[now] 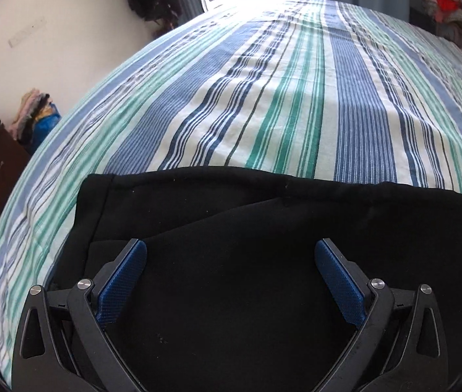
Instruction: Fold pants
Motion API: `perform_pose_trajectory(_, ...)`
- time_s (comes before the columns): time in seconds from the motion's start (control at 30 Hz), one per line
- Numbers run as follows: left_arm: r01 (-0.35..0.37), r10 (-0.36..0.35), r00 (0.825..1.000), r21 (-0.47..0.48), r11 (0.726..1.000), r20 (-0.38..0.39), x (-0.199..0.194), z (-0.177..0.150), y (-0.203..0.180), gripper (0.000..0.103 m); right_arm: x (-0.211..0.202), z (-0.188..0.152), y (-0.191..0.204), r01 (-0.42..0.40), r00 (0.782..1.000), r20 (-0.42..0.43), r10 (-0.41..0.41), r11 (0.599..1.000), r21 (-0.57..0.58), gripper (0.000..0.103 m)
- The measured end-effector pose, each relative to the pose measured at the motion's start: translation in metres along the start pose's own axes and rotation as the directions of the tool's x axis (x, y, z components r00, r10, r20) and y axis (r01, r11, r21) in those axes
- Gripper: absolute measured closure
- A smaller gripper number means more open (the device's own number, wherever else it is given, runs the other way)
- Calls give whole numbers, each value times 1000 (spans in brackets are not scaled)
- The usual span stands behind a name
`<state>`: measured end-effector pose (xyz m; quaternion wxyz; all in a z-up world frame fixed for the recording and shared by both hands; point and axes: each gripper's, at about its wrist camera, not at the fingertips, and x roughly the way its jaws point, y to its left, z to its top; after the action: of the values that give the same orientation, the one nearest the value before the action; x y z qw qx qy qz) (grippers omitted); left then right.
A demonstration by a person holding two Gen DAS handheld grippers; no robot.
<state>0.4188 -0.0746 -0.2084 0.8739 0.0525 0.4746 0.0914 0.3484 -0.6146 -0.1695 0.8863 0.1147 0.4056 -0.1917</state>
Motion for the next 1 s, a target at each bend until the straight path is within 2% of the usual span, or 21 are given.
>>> perform_pose_trajectory(0.07,-20,20,1000,20,1000,10,-2,-1,-3,0,-8,-18,45,-172,985,-37,170,981,-83,33)
perform_pose_trajectory(0.1,-33,33,999,32,999,16,-3,-2,-5,0,-8,-28,69,-226,973,-72,218,964,-143,30)
perform_pose_trajectory(0.13,-43,42,999,43,998,20,-5,-3,-8,0,-5,-39,92,-253,966,-114,234,945,-207,30)
perform_pose_trajectory(0.17,-47,46,999,56,997,17,-6,0,-13,0,2,-51,110,-246,966,-152,210,929,-277,30)
perform_pose_trajectory(0.2,-48,48,999,74,996,7,-9,0,-14,0,12,-60,120,-219,969,-188,163,917,-332,30)
perform_pose_trajectory(0.23,-56,57,998,95,994,-4,-14,1,-18,1,22,-67,120,-191,970,-213,120,916,-351,26)
perform_pose_trajectory(0.27,-70,70,998,112,991,-3,-23,0,-19,1,26,-69,108,-204,968,-208,143,928,-311,19)
perform_pose_trajectory(0.3,-67,66,998,123,990,15,-35,-3,-19,1,30,-67,92,-180,971,-203,130,951,-252,9)
perform_pose_trajectory(0.4,45,-57,996,172,984,64,-75,-25,-27,1,34,-61,42,-73,980,-191,49,990,-121,7)
perform_pose_trajectory(0.47,106,-125,990,230,967,67,-90,-41,-45,1,27,-56,25,16,981,-191,-37,994,-113,8)
perform_pose_trajectory(0.5,134,-156,985,267,954,66,-95,-49,-57,1,20,-54,20,32,982,-180,-50,994,-103,8)
perform_pose_trajectory(0.57,162,-192,980,356,920,50,-96,-63,-87,1,-3,-54,18,2,991,-135,-12,997,-78,8)
perform_pose_trajectory(0.63,138,-156,988,413,900,12,-79,-74,-113,0,-28,-57,19,-42,995,-93,37,998,-51,8)
perform_pose_trajectory(0.7,147,-167,986,352,924,26,-72,-77,-115,0,-57,-67,26,-97,993,-63,95,995,-28,8)
perform_pose_trajectory(0.77,188,-189,982,291,938,-25,-69,-70,-108,0,-88,-81,36,-138,990,-39,137,990,-26,8)
perform_pose_trajectory(0.87,190,-181,982,279,941,-58,-86,-66,-96,1,-141,-119,51,-159,987,-22,159,987,-30,8)
perform_pose_trajectory(0.9,187,-185,982,287,940,-35,-99,-68,-91,1,-159,-134,56,-174,985,-18,174,985,-19,8)
perform_pose_trajectory(1.0,234,-254,967,320,918,24,-147,-94,-73,1,-205,-186,67,-223,974,-23,224,975,18,3)
